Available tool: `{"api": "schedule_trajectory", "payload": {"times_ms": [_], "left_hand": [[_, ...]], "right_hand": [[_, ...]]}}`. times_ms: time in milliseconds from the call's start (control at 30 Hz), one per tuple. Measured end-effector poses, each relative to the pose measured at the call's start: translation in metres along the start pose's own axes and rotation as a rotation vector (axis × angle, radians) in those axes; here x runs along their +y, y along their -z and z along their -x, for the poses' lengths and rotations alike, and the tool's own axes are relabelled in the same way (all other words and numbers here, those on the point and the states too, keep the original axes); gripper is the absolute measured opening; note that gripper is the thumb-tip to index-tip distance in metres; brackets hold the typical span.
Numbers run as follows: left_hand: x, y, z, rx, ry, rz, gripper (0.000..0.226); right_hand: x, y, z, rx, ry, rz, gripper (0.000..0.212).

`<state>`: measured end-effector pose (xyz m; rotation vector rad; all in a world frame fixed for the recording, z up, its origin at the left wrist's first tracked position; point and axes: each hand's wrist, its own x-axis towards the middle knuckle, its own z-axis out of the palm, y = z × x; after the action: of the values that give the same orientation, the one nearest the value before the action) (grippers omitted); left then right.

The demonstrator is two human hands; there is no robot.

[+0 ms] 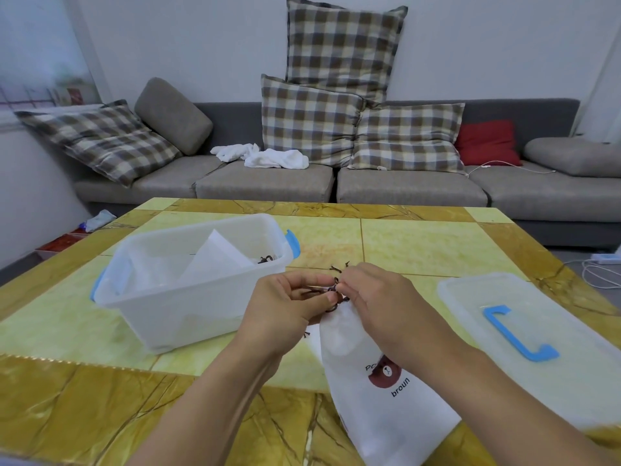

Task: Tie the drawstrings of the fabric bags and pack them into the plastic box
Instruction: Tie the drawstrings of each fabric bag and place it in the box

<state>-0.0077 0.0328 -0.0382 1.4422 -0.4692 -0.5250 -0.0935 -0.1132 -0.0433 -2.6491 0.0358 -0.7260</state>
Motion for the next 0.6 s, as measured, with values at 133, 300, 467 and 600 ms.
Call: {"api": "schedule_trajectory", "payload": {"times_ms": [133,300,467,600], "left_hand": [[0.001,0.003,0.002,0.012,0.046,0.005,0.015],[0.005,0.006,0.005,-0.004,0.086,0.018,0.020],[0.007,0.013,0.005,-0.003,0.181,0.044,0.016],[0.007,0.013,0.006,0.004,0.145,0.061,0.015]], "right_hand": [[0.000,-0.004,0.000,-0.027,0.003,0.066,0.019],[-0.002,-0.003,-0.001,0.008,-0.141,-0.244,0.022],[-0.001,-0.001,0.000,-0.039,-0.146,-0.200,0.025],[0.003,0.003,-0.001,-0.002,-0.162,-0.186,0.026]]}}
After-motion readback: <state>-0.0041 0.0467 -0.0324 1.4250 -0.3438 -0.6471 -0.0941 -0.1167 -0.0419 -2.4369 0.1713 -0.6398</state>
